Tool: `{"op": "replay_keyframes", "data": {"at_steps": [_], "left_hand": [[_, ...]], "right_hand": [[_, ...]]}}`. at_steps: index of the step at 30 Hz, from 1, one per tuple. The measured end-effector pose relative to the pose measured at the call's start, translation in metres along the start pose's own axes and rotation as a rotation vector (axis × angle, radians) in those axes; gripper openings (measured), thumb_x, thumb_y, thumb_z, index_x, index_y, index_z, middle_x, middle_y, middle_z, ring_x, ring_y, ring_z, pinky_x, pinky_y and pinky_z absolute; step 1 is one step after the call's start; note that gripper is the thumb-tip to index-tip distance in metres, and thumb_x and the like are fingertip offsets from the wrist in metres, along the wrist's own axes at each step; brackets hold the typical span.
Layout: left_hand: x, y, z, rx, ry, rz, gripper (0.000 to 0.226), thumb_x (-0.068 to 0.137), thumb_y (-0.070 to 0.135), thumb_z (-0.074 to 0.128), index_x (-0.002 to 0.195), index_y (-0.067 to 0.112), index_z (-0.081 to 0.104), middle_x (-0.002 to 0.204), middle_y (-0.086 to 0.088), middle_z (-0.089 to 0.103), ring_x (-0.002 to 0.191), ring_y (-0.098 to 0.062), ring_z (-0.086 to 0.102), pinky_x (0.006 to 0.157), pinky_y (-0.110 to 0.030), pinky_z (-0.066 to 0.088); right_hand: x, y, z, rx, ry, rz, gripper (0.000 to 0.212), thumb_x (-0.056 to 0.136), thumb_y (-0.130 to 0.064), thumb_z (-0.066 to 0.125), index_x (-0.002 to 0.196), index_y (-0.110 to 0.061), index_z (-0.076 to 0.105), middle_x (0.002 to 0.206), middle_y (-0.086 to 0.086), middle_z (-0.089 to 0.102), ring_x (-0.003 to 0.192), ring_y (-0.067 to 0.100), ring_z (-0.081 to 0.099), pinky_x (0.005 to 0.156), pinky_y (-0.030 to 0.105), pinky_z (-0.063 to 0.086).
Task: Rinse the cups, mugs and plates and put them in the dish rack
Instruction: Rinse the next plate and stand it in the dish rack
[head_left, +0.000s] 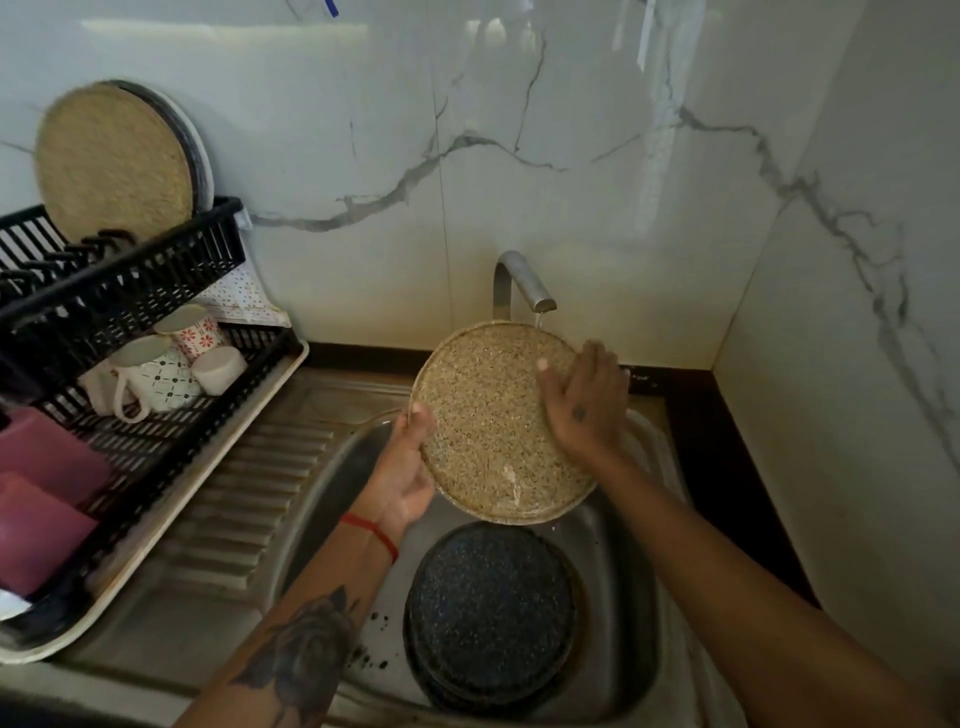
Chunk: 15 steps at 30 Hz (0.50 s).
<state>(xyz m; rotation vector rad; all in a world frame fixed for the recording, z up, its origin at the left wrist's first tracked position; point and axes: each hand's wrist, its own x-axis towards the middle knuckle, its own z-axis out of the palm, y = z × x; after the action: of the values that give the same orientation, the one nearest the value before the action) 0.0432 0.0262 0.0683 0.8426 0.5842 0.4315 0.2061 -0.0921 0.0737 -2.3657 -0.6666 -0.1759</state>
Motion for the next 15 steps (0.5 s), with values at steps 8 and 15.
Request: {"op": "replay_keyframes", "data": {"at_steps": [8, 15], "left_hand": [[-0.006, -0.018, 0.015, -0.08, -0.06, -0.09, 0.053, 0.097, 0.049, 0.036, 0.144, 0.024, 0.041, 0.14, -0.012, 0.052, 0.127, -0.029, 0.051, 0.104, -0.051, 0.042], [-0.01, -0.015, 0.0, -0.101, -0.001, -0.155, 0.052, 0.098, 0.046, 0.036, 0.141, 0.016, 0.044, 0.134, -0.016, 0.056, 0.12, -0.033, 0.054, 0.077, -0.049, 0.05]], "right_hand": [[-0.037, -0.036, 0.032, -0.38, -0.235, -0.921, 0.056, 0.099, -0.051, 0.003, 0.15, -0.028, -0.001, 0.16, 0.0, -0.004, 0.147, 0.022, -0.012, 0.118, 0.046, -0.01], [0.002, 0.009, 0.008, -0.194, -0.117, -0.346, 0.063, 0.094, -0.061, 0.007, 0.151, -0.036, -0.002, 0.16, 0.004, -0.006, 0.147, 0.025, -0.008, 0.117, 0.05, -0.008]]}}
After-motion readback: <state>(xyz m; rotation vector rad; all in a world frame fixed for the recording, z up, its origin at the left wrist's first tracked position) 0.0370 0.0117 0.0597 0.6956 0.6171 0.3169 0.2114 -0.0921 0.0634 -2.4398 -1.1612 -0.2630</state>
